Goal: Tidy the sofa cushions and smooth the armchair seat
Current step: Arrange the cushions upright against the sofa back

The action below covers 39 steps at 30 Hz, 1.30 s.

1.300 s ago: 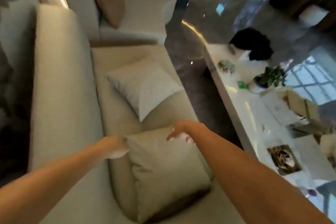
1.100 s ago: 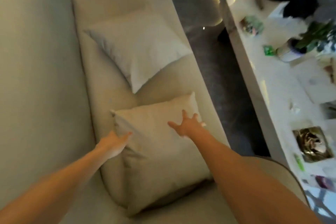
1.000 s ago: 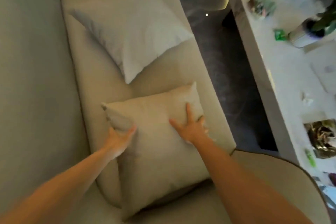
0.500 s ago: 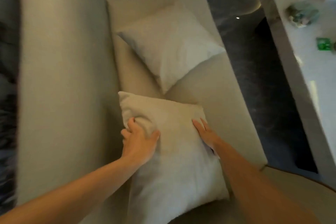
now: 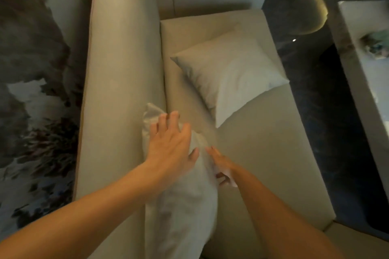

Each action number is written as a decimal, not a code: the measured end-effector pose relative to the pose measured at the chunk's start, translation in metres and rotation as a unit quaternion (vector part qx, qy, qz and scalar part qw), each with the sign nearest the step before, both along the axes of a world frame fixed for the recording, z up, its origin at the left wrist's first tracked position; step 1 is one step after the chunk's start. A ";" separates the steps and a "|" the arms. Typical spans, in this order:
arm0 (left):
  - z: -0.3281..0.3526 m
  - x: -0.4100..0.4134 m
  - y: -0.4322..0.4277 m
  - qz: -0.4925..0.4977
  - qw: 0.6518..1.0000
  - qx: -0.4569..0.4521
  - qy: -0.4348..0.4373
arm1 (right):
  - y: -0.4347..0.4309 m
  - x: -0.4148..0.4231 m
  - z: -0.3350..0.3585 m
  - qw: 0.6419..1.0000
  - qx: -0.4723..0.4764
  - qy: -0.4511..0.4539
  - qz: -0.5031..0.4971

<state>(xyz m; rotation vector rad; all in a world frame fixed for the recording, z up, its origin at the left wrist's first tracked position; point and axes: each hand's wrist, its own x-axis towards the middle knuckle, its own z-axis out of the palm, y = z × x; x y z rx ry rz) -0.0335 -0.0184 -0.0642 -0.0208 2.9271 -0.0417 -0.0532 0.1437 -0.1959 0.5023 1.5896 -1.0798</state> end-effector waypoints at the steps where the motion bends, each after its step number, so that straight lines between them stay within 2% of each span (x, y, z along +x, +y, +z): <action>1: -0.009 -0.022 0.006 0.020 0.999 0.019 -0.020 | 0.007 -0.016 0.001 1.000 0.010 0.019 0.003; 4: -0.047 -0.093 0.017 0.170 0.973 0.109 -0.114 | 0.027 -0.085 0.000 0.989 0.057 0.118 -0.074; 7: -0.100 -0.158 0.018 0.296 0.905 0.251 -0.173 | 0.044 -0.158 -0.008 0.965 0.076 0.204 -0.143; 10: -0.150 -0.202 0.029 0.398 0.816 0.388 -0.159 | 0.049 -0.211 -0.034 0.941 0.103 0.275 -0.168; 13: -0.195 -0.231 0.046 0.478 0.718 0.488 -0.134 | 0.042 -0.245 -0.068 0.921 0.171 0.328 -0.124; 15: -0.225 -0.245 0.057 0.485 0.683 0.532 -0.123 | 0.041 -0.256 -0.093 0.918 0.171 0.331 -0.134; 17: -0.248 -0.249 0.066 0.478 0.667 0.563 -0.095 | 0.039 -0.258 -0.118 0.923 0.138 0.311 -0.180; 21: -0.257 -0.247 0.069 0.458 0.726 0.513 -0.021 | 0.030 -0.251 -0.136 0.906 0.129 0.334 -0.227; 24: -0.237 -0.249 0.082 0.445 0.774 0.449 0.029 | 0.035 -0.249 -0.131 0.912 0.111 0.292 -0.266; 28: -0.151 -0.259 0.056 0.386 0.851 0.353 0.050 | 0.004 -0.252 -0.077 0.926 0.010 0.167 -0.339; 32: -0.060 -0.269 -0.011 0.364 0.893 0.255 0.066 | -0.070 -0.260 0.001 0.938 -0.089 -0.020 -0.336; 34: -0.028 -0.261 -0.048 0.345 0.913 0.204 0.076 | -0.110 -0.253 0.027 0.932 -0.125 -0.125 -0.317; 35: -0.018 -0.253 -0.066 0.331 0.923 0.183 0.077 | -0.129 -0.246 0.034 0.928 -0.146 -0.149 -0.309; 37: -0.009 -0.234 -0.094 0.299 0.938 0.165 0.066 | -0.157 -0.228 0.041 0.923 -0.165 -0.142 -0.316; 39: -0.011 -0.211 -0.109 0.269 0.945 0.181 0.043 | -0.170 -0.209 0.041 0.927 -0.148 -0.075 -0.335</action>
